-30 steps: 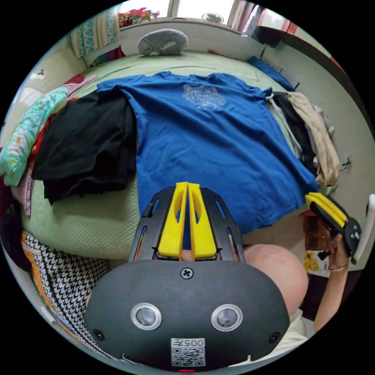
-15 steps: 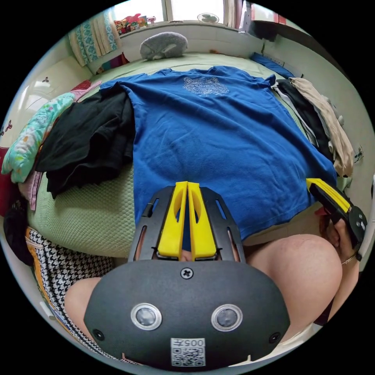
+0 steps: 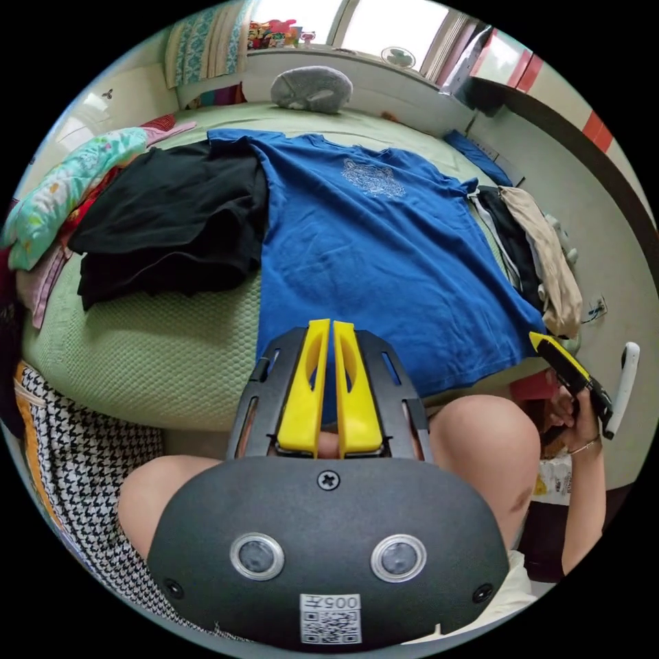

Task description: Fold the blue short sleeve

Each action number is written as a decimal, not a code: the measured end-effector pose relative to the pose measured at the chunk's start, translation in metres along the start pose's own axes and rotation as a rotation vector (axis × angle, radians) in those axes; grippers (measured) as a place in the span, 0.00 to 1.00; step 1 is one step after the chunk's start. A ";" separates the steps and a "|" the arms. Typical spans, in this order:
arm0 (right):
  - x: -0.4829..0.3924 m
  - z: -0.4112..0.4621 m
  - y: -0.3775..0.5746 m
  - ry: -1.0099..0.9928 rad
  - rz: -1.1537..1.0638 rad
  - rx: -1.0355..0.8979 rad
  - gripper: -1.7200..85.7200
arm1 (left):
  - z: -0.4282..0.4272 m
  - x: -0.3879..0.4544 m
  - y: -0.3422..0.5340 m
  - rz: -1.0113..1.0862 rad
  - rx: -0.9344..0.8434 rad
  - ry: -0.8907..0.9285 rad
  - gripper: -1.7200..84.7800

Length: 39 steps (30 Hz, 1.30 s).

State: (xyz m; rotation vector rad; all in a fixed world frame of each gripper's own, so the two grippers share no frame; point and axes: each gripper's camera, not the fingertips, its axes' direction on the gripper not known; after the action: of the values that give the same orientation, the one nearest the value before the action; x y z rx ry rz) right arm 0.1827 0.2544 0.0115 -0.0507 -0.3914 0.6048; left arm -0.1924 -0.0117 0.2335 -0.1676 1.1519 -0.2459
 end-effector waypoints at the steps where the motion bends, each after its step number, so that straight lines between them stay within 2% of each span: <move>1: 0.001 -0.004 0.002 0.023 -0.043 -0.008 0.13 | -0.002 0.000 0.005 0.011 0.004 -0.014 0.10; 5: 0.009 -0.009 0.006 0.087 -0.078 -0.029 0.16 | 0.003 0.004 0.018 0.037 -0.055 -0.023 0.18; 9: 0.008 0.006 0.012 0.102 -0.085 -0.112 0.16 | 0.009 0.007 0.028 0.029 -0.053 -0.062 0.18; 12: 0.000 0.007 0.018 0.178 -0.121 -0.096 0.14 | 0.008 0.008 0.026 0.012 -0.087 -0.076 0.18; 18: 0.012 0.002 0.018 0.154 -0.070 -0.119 0.10 | 0.003 0.004 0.034 0.023 -0.083 -0.079 0.18; 22: 0.020 -0.001 0.019 0.140 -0.067 -0.140 0.08 | -0.001 0.001 0.034 0.015 -0.102 -0.072 0.16; 28: 0.028 -0.008 0.006 0.042 -0.057 -0.225 0.02 | -0.013 -0.015 0.033 -0.027 -0.160 0.056 0.06; 32: 0.037 -0.025 0.000 0.007 -0.042 -0.194 0.01 | -0.044 -0.030 0.033 -0.034 -0.107 0.132 0.05; 39: 0.053 -0.059 -0.002 -0.119 -0.017 -0.091 0.01 | -0.115 -0.046 0.033 0.000 0.042 0.151 0.04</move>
State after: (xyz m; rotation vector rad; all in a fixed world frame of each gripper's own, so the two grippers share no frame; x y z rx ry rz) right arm 0.2459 0.2867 -0.0242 -0.0985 -0.5343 0.5749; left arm -0.3121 0.0320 0.2195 -0.1136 1.2952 -0.2856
